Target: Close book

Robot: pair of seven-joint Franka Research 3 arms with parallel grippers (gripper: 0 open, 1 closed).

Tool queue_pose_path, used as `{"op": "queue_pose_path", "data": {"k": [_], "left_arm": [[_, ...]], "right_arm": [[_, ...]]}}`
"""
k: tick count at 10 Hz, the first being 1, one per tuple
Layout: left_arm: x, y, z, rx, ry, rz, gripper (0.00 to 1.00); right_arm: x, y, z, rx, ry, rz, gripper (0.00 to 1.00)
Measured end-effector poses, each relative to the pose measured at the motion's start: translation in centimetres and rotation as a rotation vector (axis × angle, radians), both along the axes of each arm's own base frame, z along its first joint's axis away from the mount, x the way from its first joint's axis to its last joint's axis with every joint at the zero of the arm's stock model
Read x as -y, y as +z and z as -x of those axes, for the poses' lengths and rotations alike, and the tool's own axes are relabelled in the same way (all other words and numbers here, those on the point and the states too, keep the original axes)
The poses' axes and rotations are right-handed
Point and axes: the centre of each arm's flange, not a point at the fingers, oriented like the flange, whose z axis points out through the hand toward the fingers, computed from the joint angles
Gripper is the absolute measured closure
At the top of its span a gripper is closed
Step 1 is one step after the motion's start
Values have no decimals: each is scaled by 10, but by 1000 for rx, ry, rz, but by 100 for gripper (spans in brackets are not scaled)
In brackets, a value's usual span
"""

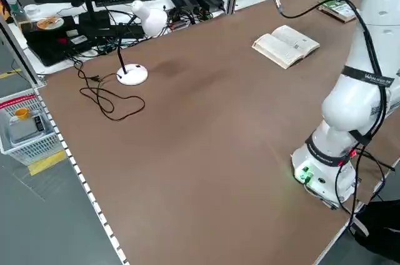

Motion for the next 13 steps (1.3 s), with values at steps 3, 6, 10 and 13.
{"op": "queue_pose_path", "data": {"k": [3,6,10,13], "left_arm": [[22,-33,-7,1,-29,26,0],[36,-58,-10,-7,-45,35,0],[51,-78,-7,-29,-69,34,0],[51,-96,-9,-47,-97,28,0]], "right_arm": [[-9,-36,8,-29,27,-133,99],[-14,-72,13,-34,27,-218,99],[-31,-101,13,-10,33,-237,99],[-50,-110,11,25,41,-226,99]]}}
